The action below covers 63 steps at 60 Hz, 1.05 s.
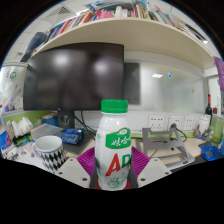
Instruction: Pour water
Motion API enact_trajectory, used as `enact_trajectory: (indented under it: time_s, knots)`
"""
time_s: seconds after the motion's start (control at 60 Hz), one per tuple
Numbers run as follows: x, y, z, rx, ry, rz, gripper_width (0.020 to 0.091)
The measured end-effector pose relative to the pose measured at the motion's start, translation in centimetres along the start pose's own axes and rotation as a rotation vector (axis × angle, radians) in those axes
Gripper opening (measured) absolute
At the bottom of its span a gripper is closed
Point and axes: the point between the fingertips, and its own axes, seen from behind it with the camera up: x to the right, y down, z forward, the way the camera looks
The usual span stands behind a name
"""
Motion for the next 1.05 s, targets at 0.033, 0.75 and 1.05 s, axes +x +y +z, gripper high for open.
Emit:
enact_trajectory:
  time_s: [0.033,0.75,1.05]
  knots:
    - [0.0,0.0,0.0,0.004,0.004,-0.001,0.0503]
    - [-6.5,-6.1,-19.2,-0.262,0.148,-0.011,0.0837]
    - [-8.4,-8.5,-23.7,-0.252,0.204,-0.01,0.0836]
